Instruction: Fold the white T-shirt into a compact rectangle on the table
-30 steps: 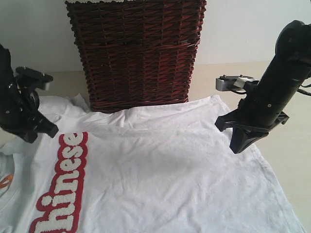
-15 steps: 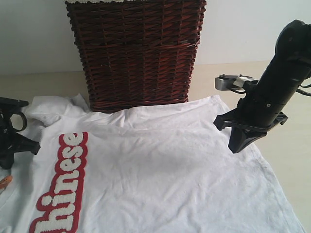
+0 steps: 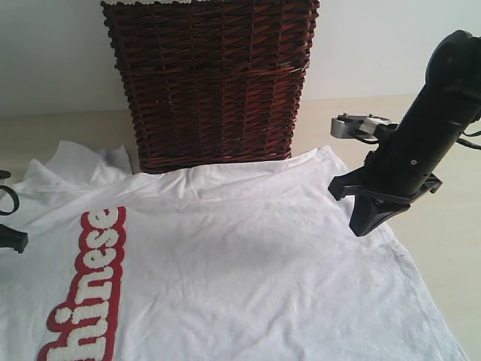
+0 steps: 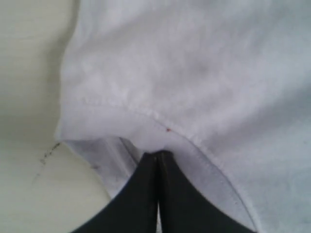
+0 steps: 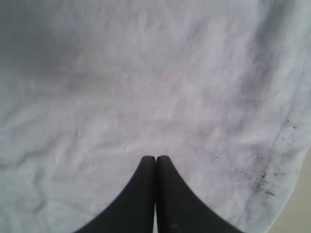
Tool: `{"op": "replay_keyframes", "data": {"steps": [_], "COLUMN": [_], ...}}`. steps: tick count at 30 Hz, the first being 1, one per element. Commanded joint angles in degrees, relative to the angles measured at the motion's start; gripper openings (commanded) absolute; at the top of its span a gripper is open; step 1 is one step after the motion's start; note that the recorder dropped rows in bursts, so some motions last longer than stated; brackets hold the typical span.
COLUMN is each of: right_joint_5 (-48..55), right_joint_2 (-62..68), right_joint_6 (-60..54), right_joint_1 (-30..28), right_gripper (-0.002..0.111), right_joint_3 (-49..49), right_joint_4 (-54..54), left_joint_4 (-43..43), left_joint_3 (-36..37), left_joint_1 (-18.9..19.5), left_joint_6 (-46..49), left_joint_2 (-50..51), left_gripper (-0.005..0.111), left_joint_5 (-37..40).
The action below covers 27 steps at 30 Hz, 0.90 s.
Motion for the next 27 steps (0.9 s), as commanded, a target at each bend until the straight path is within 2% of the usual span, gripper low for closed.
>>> {"op": "replay_keyframes", "data": {"steps": [1,5,7,10,13,15,21,27], "right_joint_5": [-0.5,-0.7,-1.0,-1.3,-2.1,-3.5,-8.5,-12.4], "right_joint_2": [-0.6,-0.6,-0.6,-0.6,-0.6,-0.6,-0.6,-0.6], "right_joint_6": [-1.2,-1.2,-1.2,-1.2,-1.2,-1.2,-1.2,-0.5], "right_joint_1": [-0.2,-0.2,-0.2,-0.2,-0.2,-0.2,-0.2,-0.2], "right_gripper": [0.0,0.0,0.0,0.0,0.0,0.0,0.0,0.0], "right_joint_3": [-0.3,-0.3,-0.3,-0.3,-0.3,-0.3,-0.3,-0.3], "right_joint_4": [0.5,0.6,0.6,0.6,0.6,0.6,0.4,0.5], "left_joint_4": [0.1,0.7,-2.6,-17.4,-31.4,-36.3,-35.5,-28.5], "left_joint_3": [0.4,0.4,0.4,-0.6,-5.2,-9.5,-23.4,-38.8], "left_joint_1": [0.2,0.2,0.1,-1.0,-2.1,-2.7,-3.0,-2.7], "left_joint_6": [-2.8,-5.0,-3.5,10.9,25.3,29.4,29.8,24.8], "left_joint_2": [-3.9,-9.0,-12.0,-14.2,-11.5,-7.9,5.3,19.1], "left_gripper": [0.0,0.0,0.0,0.0,0.0,0.0,0.0,0.0], "left_joint_5": [-3.9,-8.0,-12.3,-18.3,-17.8,-15.0,-12.2,-6.1]}}
